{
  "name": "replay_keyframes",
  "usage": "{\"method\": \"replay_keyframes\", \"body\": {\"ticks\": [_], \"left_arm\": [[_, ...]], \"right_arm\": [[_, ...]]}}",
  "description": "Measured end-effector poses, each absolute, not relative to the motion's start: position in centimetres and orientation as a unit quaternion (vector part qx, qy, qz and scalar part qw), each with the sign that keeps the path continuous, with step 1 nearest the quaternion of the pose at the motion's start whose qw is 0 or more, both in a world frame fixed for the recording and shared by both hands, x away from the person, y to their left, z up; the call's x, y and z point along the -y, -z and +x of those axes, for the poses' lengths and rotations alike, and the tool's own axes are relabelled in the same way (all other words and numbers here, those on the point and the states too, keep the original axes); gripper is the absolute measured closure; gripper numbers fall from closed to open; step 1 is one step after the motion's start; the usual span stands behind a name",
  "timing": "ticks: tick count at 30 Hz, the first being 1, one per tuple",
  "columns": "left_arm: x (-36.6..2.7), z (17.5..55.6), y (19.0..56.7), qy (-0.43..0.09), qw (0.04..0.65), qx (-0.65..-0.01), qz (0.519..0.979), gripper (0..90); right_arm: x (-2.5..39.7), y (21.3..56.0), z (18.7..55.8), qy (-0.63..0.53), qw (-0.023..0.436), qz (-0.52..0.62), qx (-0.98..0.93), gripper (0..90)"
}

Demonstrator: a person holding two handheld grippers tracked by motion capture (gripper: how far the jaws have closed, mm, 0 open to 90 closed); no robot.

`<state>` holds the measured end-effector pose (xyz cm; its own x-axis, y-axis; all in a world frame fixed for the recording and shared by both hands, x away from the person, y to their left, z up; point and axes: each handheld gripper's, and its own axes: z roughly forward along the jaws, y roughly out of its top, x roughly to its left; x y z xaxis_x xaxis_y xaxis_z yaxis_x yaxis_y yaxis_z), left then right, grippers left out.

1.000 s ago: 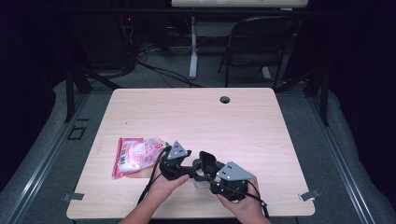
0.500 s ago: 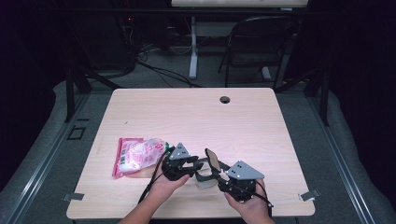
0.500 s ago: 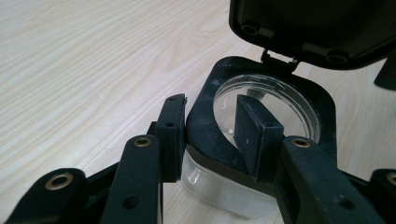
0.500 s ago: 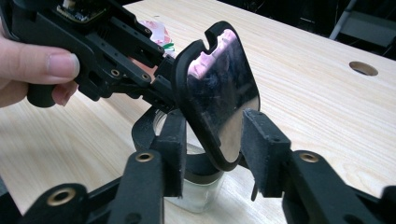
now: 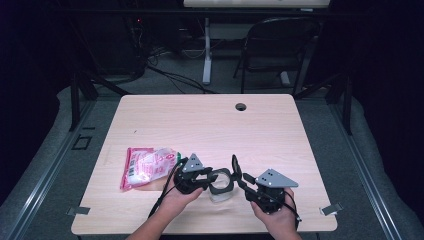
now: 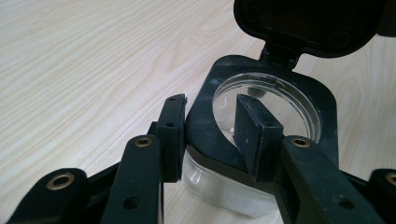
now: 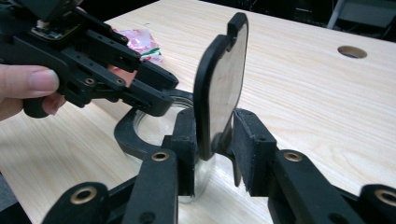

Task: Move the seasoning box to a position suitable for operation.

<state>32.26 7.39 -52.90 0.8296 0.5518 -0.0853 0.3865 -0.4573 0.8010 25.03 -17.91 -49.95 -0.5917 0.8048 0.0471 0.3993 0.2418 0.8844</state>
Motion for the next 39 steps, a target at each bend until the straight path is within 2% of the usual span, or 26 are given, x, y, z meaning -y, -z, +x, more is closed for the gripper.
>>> {"method": "replay_keyframes", "body": {"ticks": [7, 12, 24, 39], "left_arm": [[-7.4, 32.1, 52.9, -0.096, 0.443, -0.279, 0.846, 64.2], [-7.5, 32.0, 53.0, -0.096, 0.446, -0.281, 0.845, 63.8], [-8.2, 31.3, 53.1, -0.071, 0.462, -0.288, 0.835, 59.1], [-7.7, 30.5, 53.3, -0.079, 0.47, -0.315, 0.821, 51.1]], "right_arm": [[18.2, 50.3, 25.3, -0.469, 0.203, 0.407, -0.757, 72.9], [18.0, 50.5, 25.5, -0.466, 0.188, 0.407, -0.763, 79.4], [18.4, 50.5, 27.3, -0.476, 0.166, 0.422, -0.754, 84.3], [18.0, 50.7, 30.7, -0.483, 0.154, 0.428, -0.748, 84.5]]}}
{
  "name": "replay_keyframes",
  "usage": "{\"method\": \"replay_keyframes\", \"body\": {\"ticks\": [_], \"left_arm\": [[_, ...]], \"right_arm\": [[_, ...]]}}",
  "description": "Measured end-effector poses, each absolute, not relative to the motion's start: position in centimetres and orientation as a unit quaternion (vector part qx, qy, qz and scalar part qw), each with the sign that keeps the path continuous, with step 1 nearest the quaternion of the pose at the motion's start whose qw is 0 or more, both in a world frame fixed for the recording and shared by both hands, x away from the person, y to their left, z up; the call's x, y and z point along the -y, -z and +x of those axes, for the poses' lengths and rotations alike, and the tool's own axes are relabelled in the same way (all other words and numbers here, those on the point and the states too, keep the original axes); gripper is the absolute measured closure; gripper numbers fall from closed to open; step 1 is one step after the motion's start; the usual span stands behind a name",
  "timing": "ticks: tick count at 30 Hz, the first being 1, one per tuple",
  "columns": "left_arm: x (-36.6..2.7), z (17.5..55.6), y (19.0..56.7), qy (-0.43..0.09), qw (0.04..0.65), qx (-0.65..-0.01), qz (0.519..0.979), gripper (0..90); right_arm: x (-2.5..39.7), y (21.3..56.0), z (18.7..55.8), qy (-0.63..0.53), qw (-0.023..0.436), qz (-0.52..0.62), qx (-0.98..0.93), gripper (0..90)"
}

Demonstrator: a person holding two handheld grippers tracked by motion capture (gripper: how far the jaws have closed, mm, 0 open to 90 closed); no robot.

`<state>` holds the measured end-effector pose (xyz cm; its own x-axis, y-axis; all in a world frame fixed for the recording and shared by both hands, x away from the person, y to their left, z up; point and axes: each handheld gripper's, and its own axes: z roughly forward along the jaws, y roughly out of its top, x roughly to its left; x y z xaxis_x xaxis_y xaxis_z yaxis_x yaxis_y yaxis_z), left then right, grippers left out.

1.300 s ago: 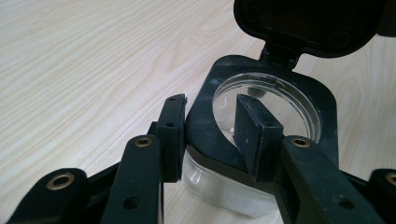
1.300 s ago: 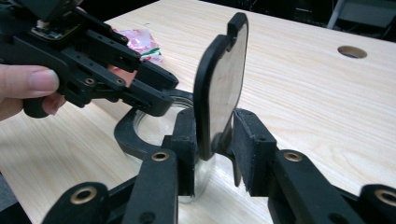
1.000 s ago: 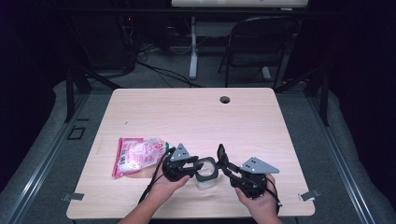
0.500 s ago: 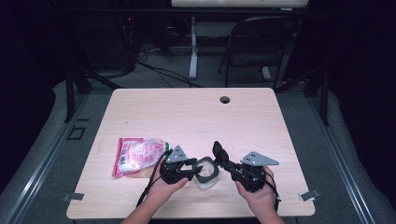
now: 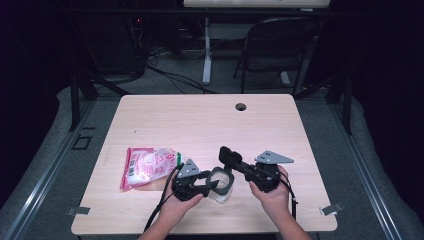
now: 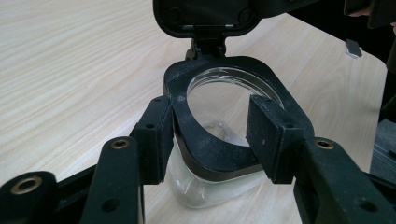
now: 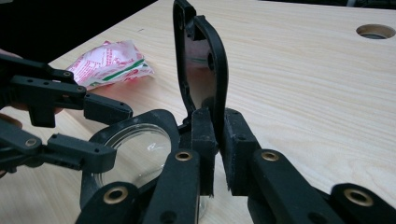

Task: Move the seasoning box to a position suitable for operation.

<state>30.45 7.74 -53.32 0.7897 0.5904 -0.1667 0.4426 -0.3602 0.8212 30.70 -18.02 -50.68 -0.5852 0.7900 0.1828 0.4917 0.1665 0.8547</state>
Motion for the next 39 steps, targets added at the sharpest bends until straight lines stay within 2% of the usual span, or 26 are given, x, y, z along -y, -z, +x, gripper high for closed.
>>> {"method": "replay_keyframes", "body": {"ticks": [15, 23, 27, 30, 33, 39], "left_arm": [[-9.1, 30.7, 52.6, -0.107, 0.466, -0.329, 0.814, 51.3], [-10.9, 31.5, 52.0, -0.104, 0.451, -0.365, 0.808, 48.5], [-11.5, 31.6, 51.8, -0.098, 0.444, -0.364, 0.813, 40.1], [-11.8, 31.6, 51.6, -0.1, 0.444, -0.359, 0.815, 37.8], [-12.2, 31.7, 51.2, -0.115, 0.438, -0.353, 0.819, 38.6], [-13.6, 32.1, 50.6, -0.121, 0.443, -0.362, 0.811, 45.3]], "right_arm": [[18.3, 50.7, 30.4, -0.482, 0.156, 0.427, -0.749, 84.8], [18.6, 50.4, 29.9, -0.475, 0.145, 0.426, -0.756, 69.8], [19.0, 49.9, 29.6, -0.47, 0.14, 0.427, -0.759, 59.5], [19.3, 49.7, 29.6, -0.459, 0.142, 0.419, -0.77, 53.7], [19.3, 49.4, 29.3, -0.457, 0.182, 0.395, -0.775, 52.0], [20.1, 49.1, 29.4, -0.447, 0.178, 0.384, -0.788, 57.2]]}}
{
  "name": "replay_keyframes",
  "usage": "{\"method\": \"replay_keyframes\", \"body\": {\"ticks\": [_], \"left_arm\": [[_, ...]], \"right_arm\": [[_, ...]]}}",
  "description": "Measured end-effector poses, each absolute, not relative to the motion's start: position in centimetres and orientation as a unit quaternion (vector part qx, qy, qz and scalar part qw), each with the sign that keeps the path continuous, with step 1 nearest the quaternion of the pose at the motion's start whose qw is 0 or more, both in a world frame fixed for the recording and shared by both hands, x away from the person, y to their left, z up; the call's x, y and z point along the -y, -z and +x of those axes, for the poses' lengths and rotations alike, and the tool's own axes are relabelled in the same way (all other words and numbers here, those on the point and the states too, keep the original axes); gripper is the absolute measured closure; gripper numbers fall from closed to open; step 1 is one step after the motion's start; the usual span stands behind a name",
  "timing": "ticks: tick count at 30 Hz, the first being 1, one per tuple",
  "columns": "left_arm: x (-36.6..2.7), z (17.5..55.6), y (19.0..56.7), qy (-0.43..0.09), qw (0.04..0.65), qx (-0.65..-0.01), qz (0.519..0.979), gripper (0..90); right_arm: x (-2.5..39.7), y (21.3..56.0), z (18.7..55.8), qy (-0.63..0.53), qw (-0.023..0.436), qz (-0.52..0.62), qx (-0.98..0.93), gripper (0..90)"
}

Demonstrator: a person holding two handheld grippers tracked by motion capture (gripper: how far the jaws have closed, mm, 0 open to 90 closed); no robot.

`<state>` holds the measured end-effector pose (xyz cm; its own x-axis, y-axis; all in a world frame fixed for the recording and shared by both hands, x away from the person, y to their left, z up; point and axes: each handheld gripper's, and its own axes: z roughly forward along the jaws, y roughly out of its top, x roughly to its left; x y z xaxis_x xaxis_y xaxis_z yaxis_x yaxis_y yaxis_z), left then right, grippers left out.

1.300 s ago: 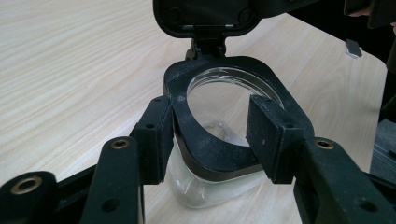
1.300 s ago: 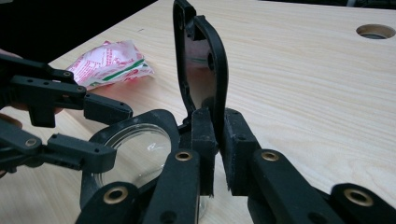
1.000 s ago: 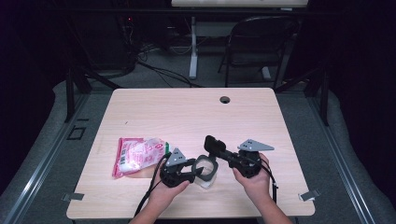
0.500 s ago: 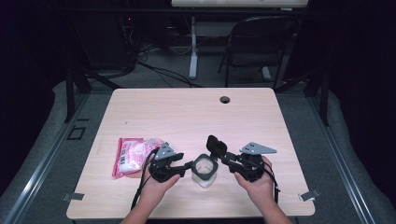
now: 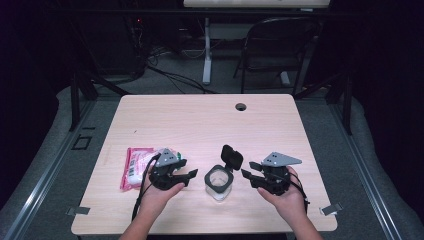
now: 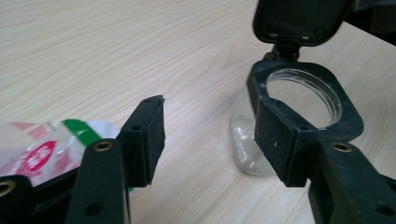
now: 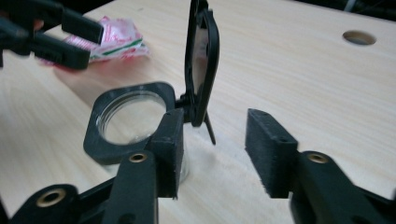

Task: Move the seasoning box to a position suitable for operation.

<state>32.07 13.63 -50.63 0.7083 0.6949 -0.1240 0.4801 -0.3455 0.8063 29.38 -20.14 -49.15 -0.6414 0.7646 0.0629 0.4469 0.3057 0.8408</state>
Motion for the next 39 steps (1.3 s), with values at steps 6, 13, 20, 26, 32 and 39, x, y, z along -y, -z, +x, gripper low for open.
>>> {"method": "replay_keyframes", "body": {"ticks": [6, 13, 20, 26, 32, 39], "left_arm": [[-15.3, 32.3, 50.2, -0.126, 0.435, -0.365, 0.813, 50.9], [-17.8, 32.1, 49.0, -0.141, 0.438, -0.359, 0.812, 57.5], [-20.2, 31.8, 49.3, -0.2, 0.414, -0.381, 0.802, 55.9], [-20.8, 31.3, 50.2, -0.195, 0.422, -0.394, 0.793, 54.3], [-20.9, 31.1, 51.3, -0.201, 0.412, -0.388, 0.8, 56.5], [-20.6, 31.0, 52.7, -0.195, 0.388, -0.379, 0.817, 51.4]], "right_arm": [[20.7, 48.7, 29.5, -0.44, 0.216, 0.368, -0.79, 48.7], [21.6, 48.3, 29.7, -0.459, 0.18, 0.375, -0.785, 55.9], [22.2, 47.9, 29.9, -0.436, 0.178, 0.405, -0.784, 40.7], [21.9, 48.0, 30.0, -0.435, 0.186, 0.389, -0.79, 43.9], [22.1, 47.9, 30.2, -0.438, 0.178, 0.377, -0.797, 62.9], [21.2, 47.8, 30.1, -0.441, 0.188, 0.339, -0.809, 64.9]]}}
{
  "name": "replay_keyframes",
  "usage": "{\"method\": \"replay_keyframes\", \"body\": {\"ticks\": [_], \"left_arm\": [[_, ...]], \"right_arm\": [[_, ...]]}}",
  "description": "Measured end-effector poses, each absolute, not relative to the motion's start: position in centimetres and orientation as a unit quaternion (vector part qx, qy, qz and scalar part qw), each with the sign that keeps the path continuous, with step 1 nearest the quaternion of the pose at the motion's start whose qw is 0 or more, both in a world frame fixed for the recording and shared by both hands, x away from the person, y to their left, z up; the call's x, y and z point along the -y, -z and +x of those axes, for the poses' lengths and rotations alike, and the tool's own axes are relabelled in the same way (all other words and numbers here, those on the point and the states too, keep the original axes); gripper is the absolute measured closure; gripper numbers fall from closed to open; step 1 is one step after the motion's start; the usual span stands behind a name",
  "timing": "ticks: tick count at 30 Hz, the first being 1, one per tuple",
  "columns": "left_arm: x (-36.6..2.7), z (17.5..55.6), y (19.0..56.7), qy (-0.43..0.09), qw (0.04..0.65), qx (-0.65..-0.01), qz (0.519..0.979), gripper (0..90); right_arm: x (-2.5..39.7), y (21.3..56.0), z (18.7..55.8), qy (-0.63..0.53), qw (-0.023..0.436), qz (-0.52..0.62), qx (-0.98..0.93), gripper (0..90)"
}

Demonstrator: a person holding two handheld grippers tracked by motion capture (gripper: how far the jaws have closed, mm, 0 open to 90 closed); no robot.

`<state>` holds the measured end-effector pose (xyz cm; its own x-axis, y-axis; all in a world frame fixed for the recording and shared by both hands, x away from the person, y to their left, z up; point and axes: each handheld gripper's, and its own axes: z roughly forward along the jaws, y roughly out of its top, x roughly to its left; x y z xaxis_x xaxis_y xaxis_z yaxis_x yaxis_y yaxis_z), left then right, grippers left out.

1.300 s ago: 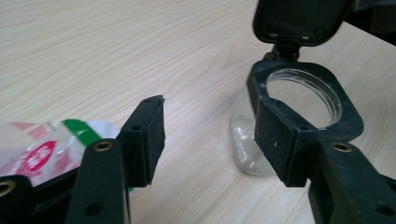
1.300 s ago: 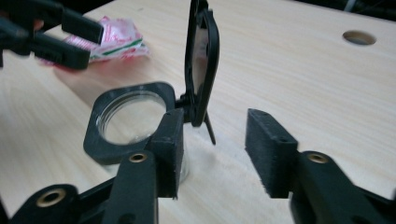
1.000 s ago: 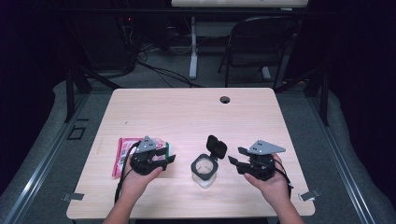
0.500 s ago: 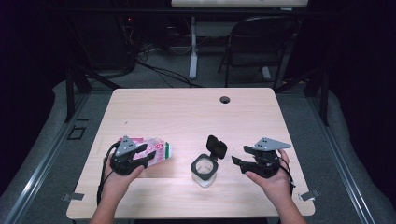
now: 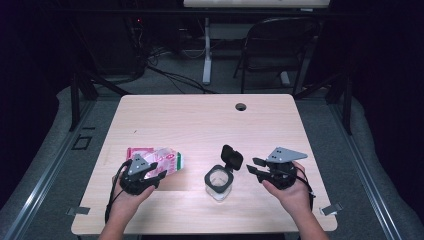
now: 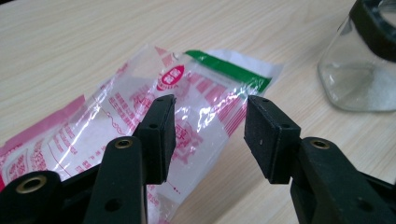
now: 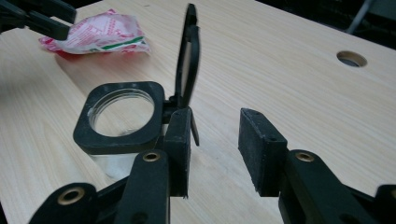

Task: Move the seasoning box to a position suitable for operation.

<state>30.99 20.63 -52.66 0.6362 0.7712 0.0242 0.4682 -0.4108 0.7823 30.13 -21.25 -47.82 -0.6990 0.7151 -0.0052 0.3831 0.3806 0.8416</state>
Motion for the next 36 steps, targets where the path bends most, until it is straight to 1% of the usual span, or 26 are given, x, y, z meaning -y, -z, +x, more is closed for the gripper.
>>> {"method": "replay_keyframes", "body": {"ticks": [2, 5, 7, 9, 12, 16, 24, 30, 36], "left_arm": [[-20.7, 31.0, 53.0, -0.192, 0.388, -0.383, 0.816, 49.8], [-20.7, 31.0, 53.4, -0.191, 0.384, -0.386, 0.817, 47.2], [-20.6, 31.0, 53.6, -0.191, 0.383, -0.384, 0.818, 47.1], [-20.5, 31.0, 53.8, -0.194, 0.379, -0.383, 0.82, 46.4], [-20.2, 31.0, 54.1, -0.195, 0.376, -0.381, 0.822, 46.2], [-19.9, 31.1, 54.4, -0.199, 0.367, -0.378, 0.826, 45.4], [-19.8, 31.5, 54.8, -0.207, 0.35, -0.383, 0.83, 39.8], [-19.6, 31.7, 55.2, -0.216, 0.338, -0.38, 0.834, 38.5], [-19.4, 32.1, 55.8, -0.242, 0.308, -0.372, 0.842, 38.3]], "right_arm": [[21.0, 47.8, 30.1, -0.441, 0.194, 0.335, -0.81, 64.5], [20.9, 48.0, 30.3, -0.437, 0.189, 0.344, -0.809, 61.8], [20.9, 48.2, 30.4, -0.44, 0.191, 0.349, -0.805, 61.8], [21.0, 48.3, 30.6, -0.445, 0.185, 0.355, -0.801, 60.0], [21.0, 48.3, 30.6, -0.447, 0.189, 0.359, -0.797, 58.4], [21.0, 48.3, 30.6, -0.449, 0.183, 0.359, -0.797, 58.7], [21.1, 48.4, 30.6, -0.453, 0.176, 0.364, -0.795, 58.2], [21.1, 48.4, 30.6, -0.452, 0.175, 0.363, -0.796, 58.1], [21.1, 48.5, 30.4, -0.453, 0.178, 0.362, -0.795, 57.7]]}}
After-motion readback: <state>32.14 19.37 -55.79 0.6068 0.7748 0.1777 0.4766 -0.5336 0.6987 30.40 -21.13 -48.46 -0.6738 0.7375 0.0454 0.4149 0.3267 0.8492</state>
